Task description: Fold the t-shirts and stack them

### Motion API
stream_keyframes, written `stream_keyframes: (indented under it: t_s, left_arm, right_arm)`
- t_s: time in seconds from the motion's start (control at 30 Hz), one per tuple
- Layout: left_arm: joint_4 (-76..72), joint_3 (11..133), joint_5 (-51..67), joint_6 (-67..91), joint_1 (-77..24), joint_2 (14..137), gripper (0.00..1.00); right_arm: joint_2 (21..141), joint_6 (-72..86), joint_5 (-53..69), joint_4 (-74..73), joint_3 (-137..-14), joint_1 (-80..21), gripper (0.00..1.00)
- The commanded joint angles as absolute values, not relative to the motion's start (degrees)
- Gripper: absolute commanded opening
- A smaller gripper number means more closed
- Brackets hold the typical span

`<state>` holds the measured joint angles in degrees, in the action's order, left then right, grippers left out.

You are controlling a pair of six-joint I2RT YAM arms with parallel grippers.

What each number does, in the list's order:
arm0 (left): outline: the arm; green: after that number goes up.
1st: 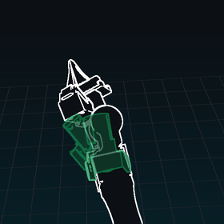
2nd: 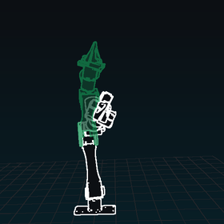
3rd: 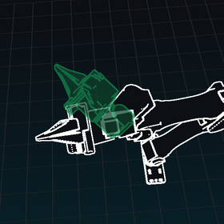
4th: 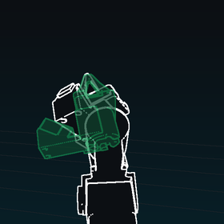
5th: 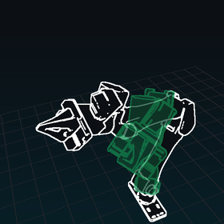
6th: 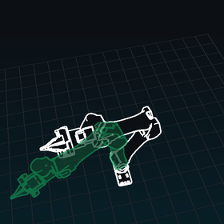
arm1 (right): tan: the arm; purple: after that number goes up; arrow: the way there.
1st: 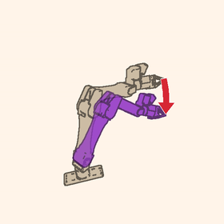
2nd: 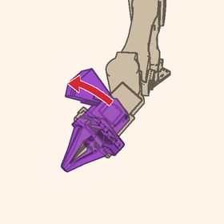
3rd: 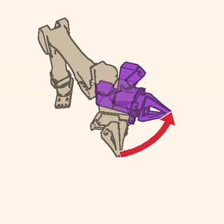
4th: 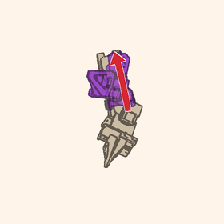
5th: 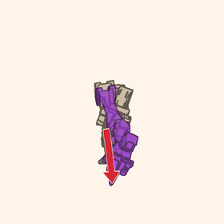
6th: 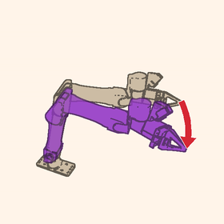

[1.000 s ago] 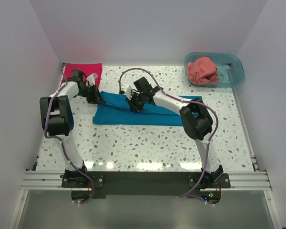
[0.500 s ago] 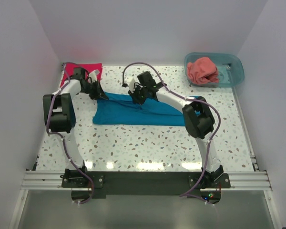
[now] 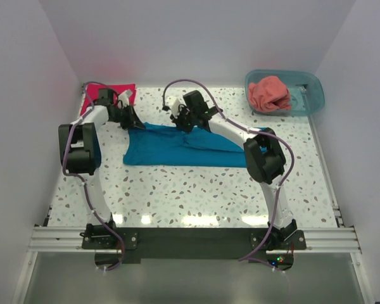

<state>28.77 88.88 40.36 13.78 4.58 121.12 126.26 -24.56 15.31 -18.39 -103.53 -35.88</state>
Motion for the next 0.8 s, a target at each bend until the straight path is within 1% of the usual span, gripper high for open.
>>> stream_keyframes:
  t_s: [0.0, 0.17, 0.3, 0.53, 0.77]
  left_arm:
    - [29.0, 90.01, 41.84, 13.02, 4.22, 120.32, 0.0]
    - [31.02, 84.91, 41.22, 11.34, 4.22, 116.64, 0.0]
    - [29.54, 80.78, 40.17, 11.25, 4.22, 114.87, 0.0]
    - [29.71, 81.3, 40.17, 11.34, 4.22, 115.49, 0.0]
    - [32.6, 81.21, 39.38, 9.33, 4.22, 115.93, 0.0]
  right_arm:
    - [123.75, -25.66, 16.34, -16.08, -103.45, -35.6, 0.0]
    - [122.43, -26.28, 18.72, -16.43, -100.46, -35.6, 0.0]
    - [121.91, -26.46, 18.72, -16.26, -98.27, -35.6, 0.0]
    - [121.99, -26.54, 18.81, -15.55, -97.82, -35.6, 0.0]
    - [123.05, -29.35, 21.61, -20.19, -98.87, -35.6, 0.0]
